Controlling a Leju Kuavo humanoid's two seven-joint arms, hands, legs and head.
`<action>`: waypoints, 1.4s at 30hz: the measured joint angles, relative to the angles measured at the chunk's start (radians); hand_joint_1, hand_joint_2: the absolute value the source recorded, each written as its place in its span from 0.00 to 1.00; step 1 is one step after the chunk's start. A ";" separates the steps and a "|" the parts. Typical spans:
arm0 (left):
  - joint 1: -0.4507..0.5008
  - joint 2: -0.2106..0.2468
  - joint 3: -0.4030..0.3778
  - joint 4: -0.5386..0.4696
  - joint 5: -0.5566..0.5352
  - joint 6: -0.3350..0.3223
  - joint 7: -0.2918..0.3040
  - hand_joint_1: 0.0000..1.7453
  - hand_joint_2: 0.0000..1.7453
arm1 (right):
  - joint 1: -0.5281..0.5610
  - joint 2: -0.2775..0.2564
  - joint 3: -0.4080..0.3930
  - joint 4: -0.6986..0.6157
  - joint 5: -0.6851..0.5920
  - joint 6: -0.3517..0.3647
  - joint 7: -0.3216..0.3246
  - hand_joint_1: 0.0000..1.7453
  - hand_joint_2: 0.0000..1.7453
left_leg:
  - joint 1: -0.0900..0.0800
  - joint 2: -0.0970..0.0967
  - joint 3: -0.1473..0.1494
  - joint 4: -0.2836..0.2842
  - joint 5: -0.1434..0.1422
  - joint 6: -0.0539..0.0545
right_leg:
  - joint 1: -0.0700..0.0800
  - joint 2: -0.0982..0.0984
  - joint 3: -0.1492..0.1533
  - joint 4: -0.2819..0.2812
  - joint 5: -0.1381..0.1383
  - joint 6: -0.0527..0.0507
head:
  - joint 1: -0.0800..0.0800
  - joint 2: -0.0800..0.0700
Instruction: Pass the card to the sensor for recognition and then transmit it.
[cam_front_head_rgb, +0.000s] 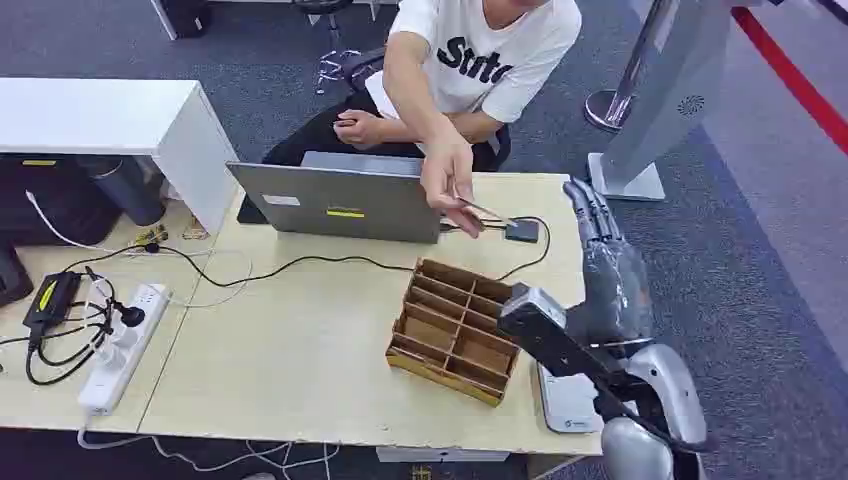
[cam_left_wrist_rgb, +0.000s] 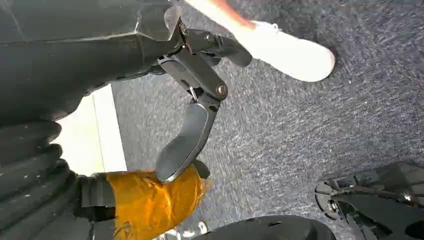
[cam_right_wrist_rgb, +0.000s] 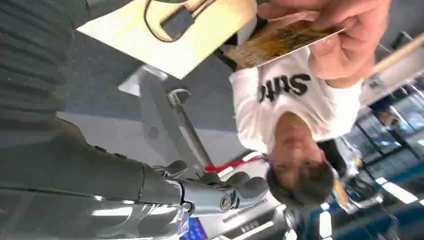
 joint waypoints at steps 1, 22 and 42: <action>0.000 0.005 -0.013 0.004 0.000 0.000 0.000 0.00 1.00 | -0.031 0.000 -0.001 0.031 -0.026 0.018 0.025 0.00 1.00 | 0.000 0.001 0.000 0.000 0.000 0.000 | 0.000 0.000 0.000 0.000 0.000 0.000 | 0.000 0.000; -0.001 0.059 -0.101 0.055 0.000 0.005 -0.003 0.00 1.00 | -0.270 0.038 -0.124 0.427 -0.369 0.045 0.106 0.00 1.00 | 0.000 -0.003 -0.001 0.000 0.002 0.000 | 0.000 -0.002 -0.001 0.000 0.001 0.000 | 0.000 0.000; -0.001 0.066 -0.117 0.062 0.000 0.015 -0.003 0.00 1.00 | -0.275 0.038 -0.123 0.384 -0.391 0.053 0.127 1.00 1.00 | 0.000 -0.003 -0.001 0.000 0.002 0.000 | 0.000 -0.002 -0.002 0.000 0.001 0.000 | 0.000 0.000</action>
